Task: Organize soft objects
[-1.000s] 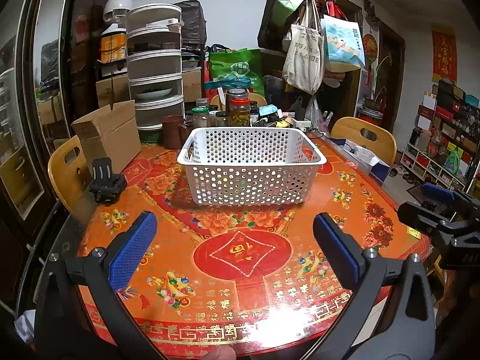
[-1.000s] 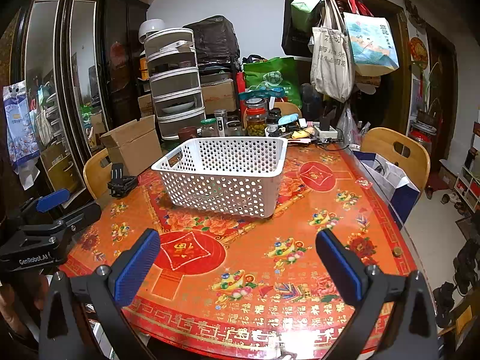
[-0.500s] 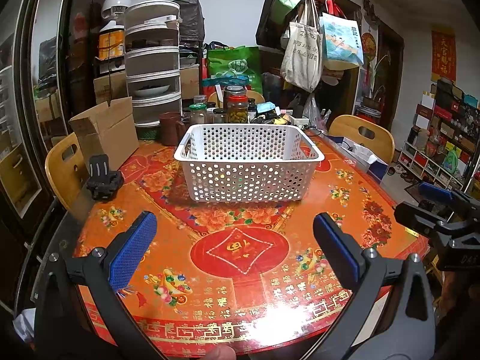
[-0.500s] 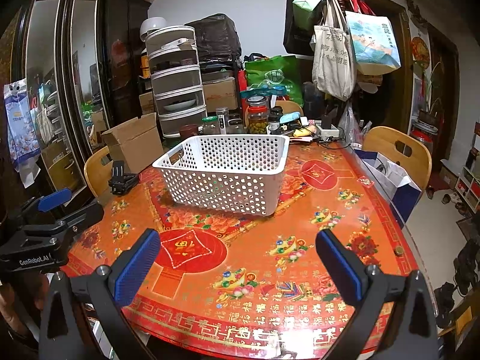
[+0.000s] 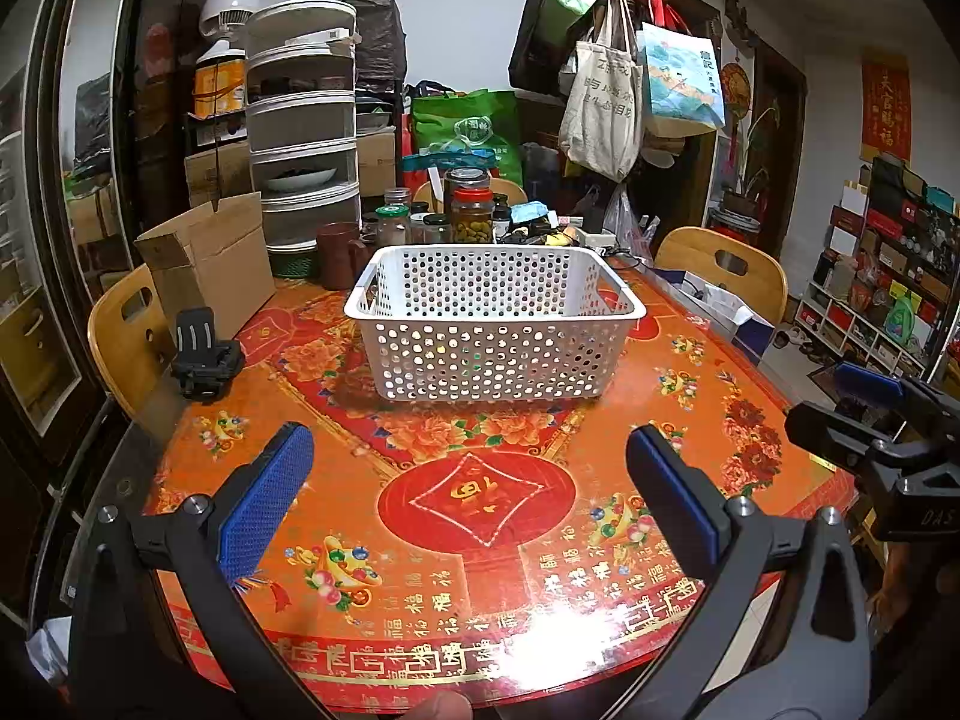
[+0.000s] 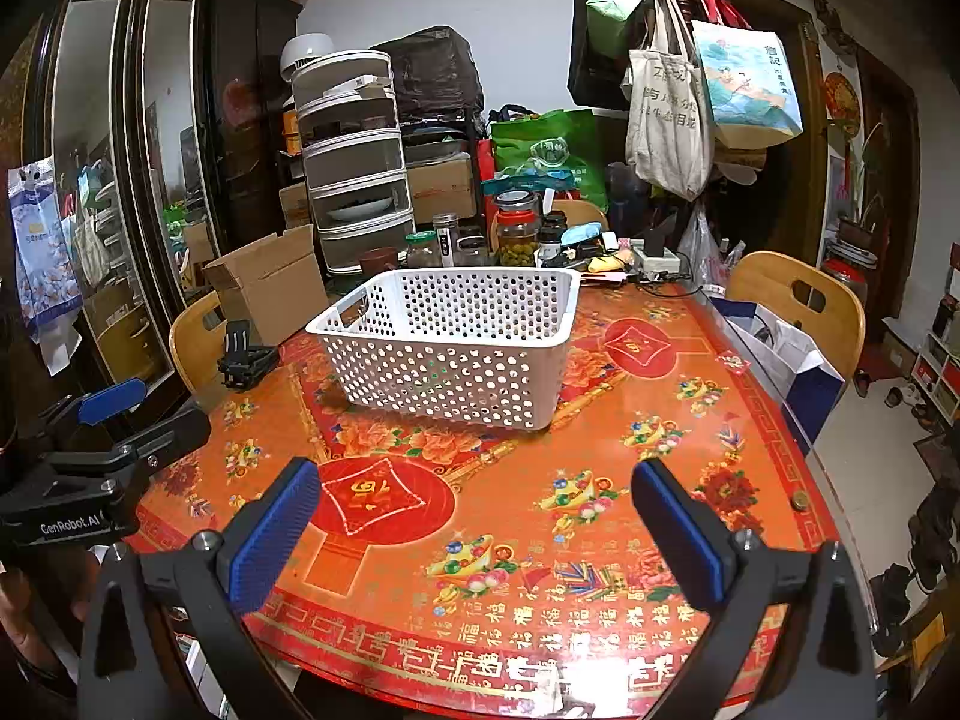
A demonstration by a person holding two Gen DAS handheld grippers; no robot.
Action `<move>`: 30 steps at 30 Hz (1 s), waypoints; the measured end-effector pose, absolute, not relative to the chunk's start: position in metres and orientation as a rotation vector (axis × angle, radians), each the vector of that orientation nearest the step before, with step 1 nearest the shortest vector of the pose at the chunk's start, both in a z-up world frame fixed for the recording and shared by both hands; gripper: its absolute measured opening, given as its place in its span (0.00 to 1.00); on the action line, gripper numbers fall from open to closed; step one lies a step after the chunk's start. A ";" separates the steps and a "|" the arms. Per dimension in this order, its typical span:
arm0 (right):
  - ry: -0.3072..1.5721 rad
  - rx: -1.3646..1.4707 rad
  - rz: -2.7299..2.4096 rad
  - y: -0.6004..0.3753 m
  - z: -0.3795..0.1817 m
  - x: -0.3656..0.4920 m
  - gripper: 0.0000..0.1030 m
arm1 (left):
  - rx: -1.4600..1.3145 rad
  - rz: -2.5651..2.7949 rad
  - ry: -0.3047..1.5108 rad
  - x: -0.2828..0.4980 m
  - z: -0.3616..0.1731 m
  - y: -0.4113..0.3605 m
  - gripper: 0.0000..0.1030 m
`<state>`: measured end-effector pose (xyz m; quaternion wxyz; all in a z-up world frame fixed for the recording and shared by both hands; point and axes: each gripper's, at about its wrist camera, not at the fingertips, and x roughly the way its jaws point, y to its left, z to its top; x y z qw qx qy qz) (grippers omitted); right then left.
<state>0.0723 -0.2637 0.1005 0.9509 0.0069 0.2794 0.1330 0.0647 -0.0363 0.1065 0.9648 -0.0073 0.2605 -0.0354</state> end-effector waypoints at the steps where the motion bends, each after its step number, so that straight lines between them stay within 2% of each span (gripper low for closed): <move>1: 0.568 0.014 0.270 -0.264 0.100 0.072 1.00 | -0.015 -0.072 0.528 0.065 0.107 -0.036 1.00; 30: 0.572 0.012 0.272 -0.260 0.098 0.071 1.00 | -0.012 -0.091 0.539 0.065 0.099 -0.038 1.00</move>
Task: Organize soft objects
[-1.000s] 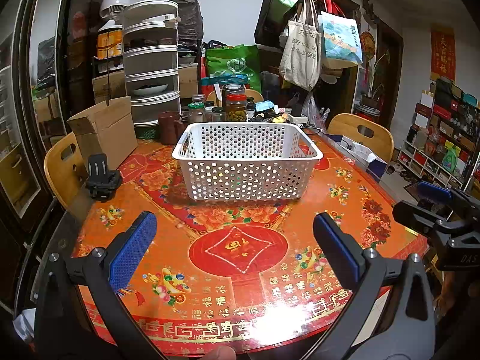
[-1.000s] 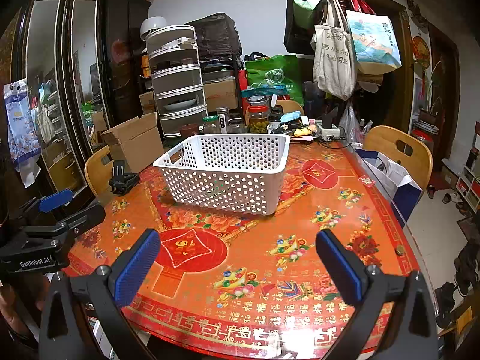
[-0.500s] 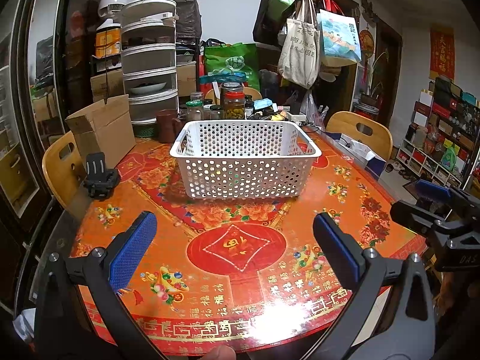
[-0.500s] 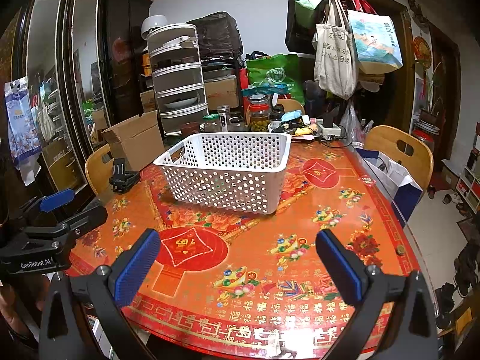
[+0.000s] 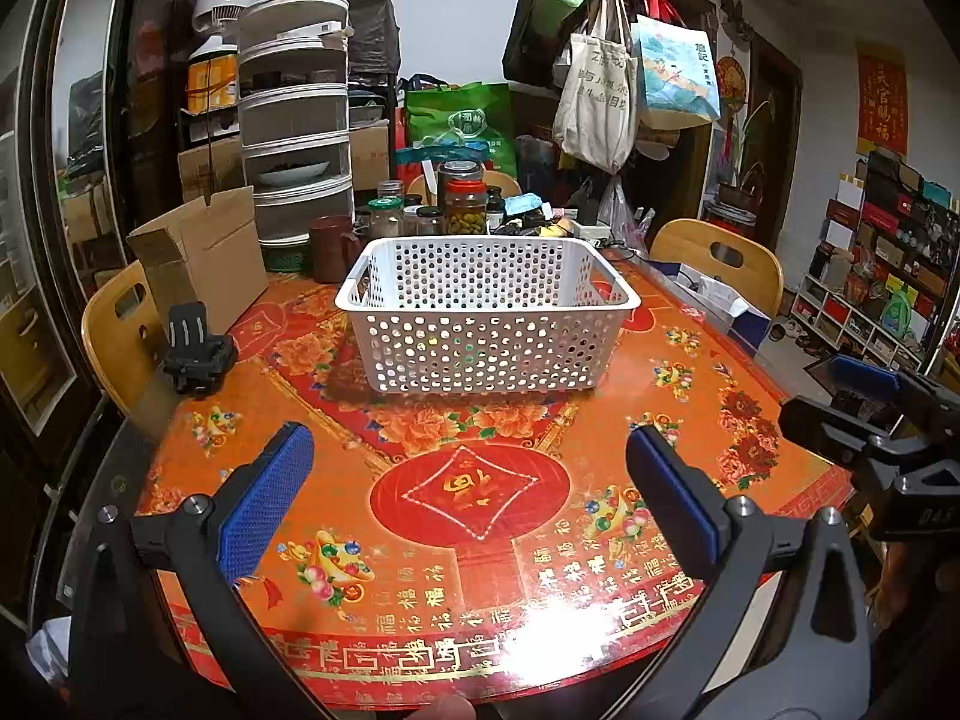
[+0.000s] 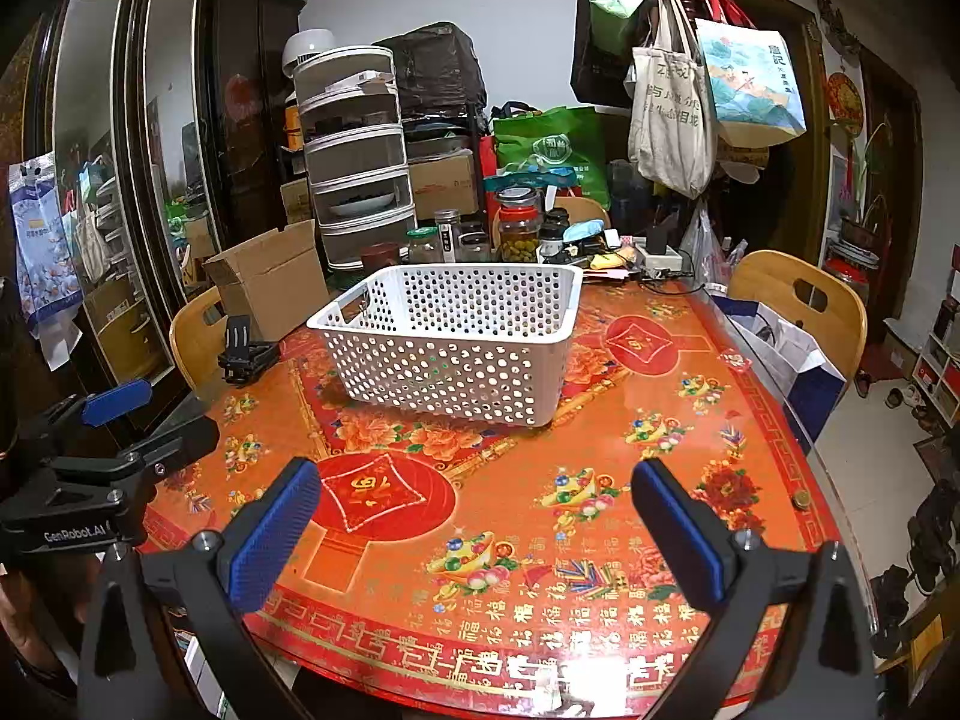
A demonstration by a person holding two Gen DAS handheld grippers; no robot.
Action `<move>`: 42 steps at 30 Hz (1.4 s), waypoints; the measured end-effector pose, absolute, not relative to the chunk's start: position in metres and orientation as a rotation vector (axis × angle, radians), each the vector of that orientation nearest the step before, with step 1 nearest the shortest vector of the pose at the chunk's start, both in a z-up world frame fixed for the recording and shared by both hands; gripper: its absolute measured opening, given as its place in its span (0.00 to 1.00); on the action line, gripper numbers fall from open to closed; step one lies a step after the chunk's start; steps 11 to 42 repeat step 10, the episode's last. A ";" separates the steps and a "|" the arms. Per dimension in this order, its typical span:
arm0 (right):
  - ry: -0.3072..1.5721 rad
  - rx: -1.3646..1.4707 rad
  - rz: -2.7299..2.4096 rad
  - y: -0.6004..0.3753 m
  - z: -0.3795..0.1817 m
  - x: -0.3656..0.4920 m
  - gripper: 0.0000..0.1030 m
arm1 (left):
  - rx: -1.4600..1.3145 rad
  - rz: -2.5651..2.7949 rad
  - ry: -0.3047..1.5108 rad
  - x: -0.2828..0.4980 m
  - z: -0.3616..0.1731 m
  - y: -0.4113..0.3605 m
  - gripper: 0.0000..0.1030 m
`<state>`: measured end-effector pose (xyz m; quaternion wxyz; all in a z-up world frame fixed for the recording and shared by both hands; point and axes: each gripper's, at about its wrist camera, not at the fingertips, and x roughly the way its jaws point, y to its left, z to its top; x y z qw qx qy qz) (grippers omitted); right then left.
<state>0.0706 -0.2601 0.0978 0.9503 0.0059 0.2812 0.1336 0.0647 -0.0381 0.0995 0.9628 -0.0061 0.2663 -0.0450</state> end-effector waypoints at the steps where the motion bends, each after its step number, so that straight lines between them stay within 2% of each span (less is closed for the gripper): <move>1: 0.572 0.012 0.271 -0.261 0.098 0.071 1.00 | -0.012 -0.092 0.539 0.065 0.099 -0.038 1.00; 42: 0.574 0.011 0.274 -0.259 0.094 0.069 1.00 | 0.002 -0.098 0.530 0.064 0.098 -0.037 1.00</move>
